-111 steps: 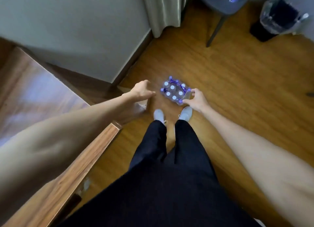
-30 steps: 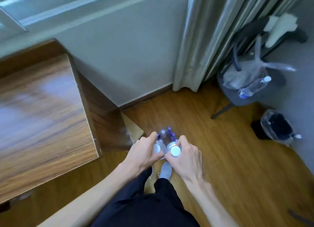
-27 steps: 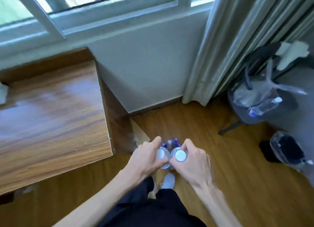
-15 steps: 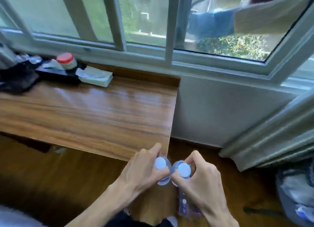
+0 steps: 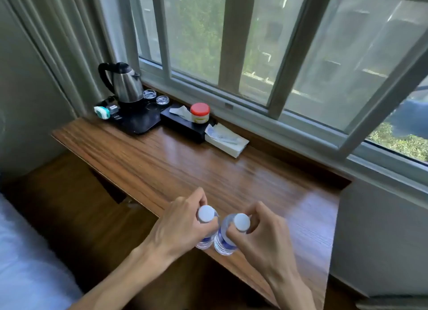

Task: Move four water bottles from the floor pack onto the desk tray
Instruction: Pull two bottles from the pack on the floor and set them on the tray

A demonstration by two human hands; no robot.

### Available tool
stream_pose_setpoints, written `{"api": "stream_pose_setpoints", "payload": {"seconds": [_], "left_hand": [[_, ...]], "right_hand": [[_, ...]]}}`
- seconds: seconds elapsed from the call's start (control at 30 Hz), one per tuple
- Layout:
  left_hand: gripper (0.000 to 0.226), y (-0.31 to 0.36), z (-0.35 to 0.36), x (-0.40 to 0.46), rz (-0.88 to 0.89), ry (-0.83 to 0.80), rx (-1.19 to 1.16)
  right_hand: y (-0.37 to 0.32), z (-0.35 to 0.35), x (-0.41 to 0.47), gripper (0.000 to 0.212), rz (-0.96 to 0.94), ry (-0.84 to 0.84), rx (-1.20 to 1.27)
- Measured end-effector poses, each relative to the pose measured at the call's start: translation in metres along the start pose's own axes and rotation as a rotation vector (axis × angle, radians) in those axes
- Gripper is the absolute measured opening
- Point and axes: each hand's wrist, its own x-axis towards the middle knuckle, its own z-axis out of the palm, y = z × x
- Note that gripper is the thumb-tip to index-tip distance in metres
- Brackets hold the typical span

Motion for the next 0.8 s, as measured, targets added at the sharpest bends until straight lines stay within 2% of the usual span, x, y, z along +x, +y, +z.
{"api": "stream_pose_setpoints", "payload": {"seconds": [0.17, 0.33, 0.63, 0.8], "left_hand": [[0.03, -0.049, -0.051, 0.035, -0.063, 0.076, 0.01], [0.03, -0.088, -0.089, 0.073, -0.123, 0.131, 0.055], [0.034, -0.139, -0.128, 0.154, -0.136, 0.143, 0.07], [0.033, -0.161, -0.143, 0.208, -0.079, 0.114, 0.094]], "right_hand": [[-0.047, 0.048, 0.056, 0.028, -0.103, -0.076, 0.01], [-0.086, 0.091, 0.108, 0.033, -0.13, -0.121, 0.018], [-0.119, 0.144, 0.191, 0.033, -0.075, -0.115, 0.077], [-0.13, 0.169, 0.233, 0.026, 0.076, -0.037, 0.063]]}}
